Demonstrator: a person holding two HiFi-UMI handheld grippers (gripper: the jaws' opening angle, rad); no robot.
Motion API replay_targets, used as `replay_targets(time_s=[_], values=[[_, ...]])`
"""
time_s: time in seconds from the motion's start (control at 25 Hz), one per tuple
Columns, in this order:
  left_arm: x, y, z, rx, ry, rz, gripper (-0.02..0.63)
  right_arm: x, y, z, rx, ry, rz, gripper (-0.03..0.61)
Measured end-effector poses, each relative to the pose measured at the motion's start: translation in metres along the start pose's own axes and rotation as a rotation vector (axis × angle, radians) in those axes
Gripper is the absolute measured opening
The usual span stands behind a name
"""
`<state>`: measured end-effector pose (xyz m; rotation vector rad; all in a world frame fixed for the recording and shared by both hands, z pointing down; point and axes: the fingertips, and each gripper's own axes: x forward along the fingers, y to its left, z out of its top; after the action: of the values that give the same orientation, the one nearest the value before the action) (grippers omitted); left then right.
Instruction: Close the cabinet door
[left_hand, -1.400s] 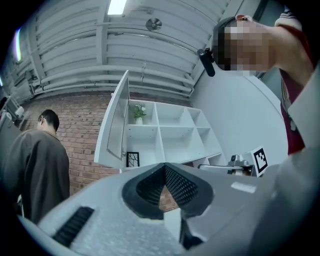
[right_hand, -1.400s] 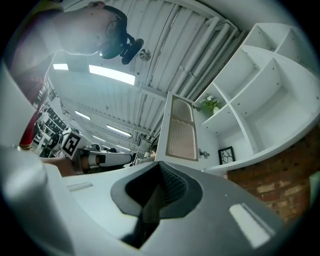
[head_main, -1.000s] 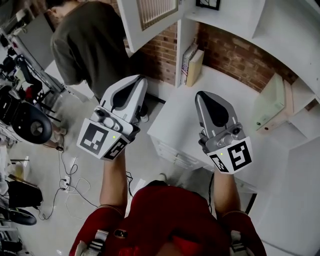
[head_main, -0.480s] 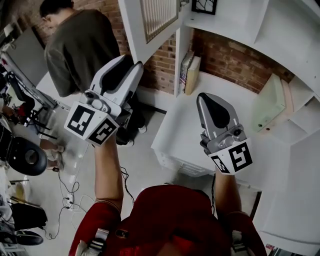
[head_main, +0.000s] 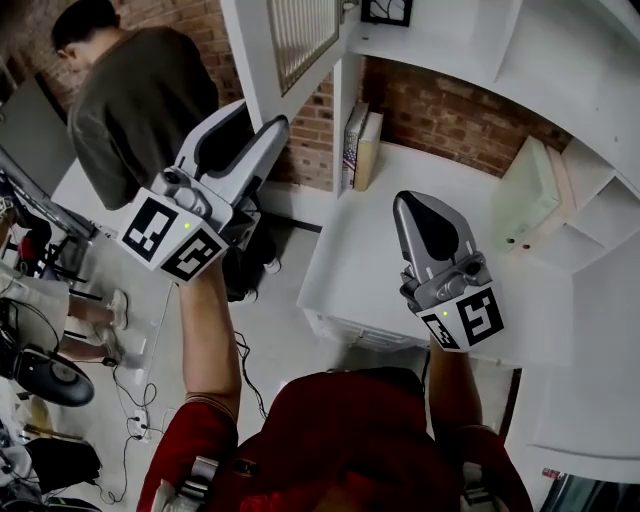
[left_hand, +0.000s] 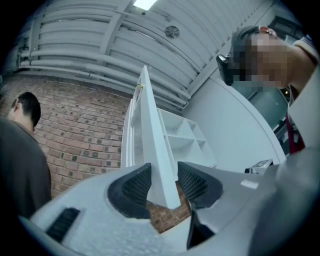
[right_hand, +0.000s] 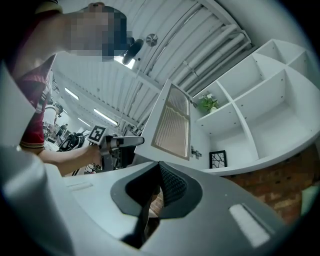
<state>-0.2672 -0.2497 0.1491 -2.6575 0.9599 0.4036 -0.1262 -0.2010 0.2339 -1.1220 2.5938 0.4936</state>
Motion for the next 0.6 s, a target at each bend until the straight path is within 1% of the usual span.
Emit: replay_targets(time_s=[0.12, 0.2, 0.4, 0.6], values=[[0.004, 0.003, 0.000, -0.050, -0.034, -0.022, 0.169, -0.005, -0.009, -0.002, 0.009, 0.002, -0.009, 0.012], [0.007, 0.004, 0.000, -0.054, -0.040, -0.020, 0.164, -0.008, -0.012, -0.002, 0.010, 0.002, -0.007, 0.012], [0.013, -0.008, 0.002, -0.022, -0.026, 0.004, 0.166, -0.016, -0.021, 0.002, 0.015, -0.005, 0.014, 0.012], [0.031, -0.036, -0.001, 0.025, 0.003, -0.005, 0.187, -0.024, -0.038, 0.008, 0.020, -0.023, 0.032, 0.012]])
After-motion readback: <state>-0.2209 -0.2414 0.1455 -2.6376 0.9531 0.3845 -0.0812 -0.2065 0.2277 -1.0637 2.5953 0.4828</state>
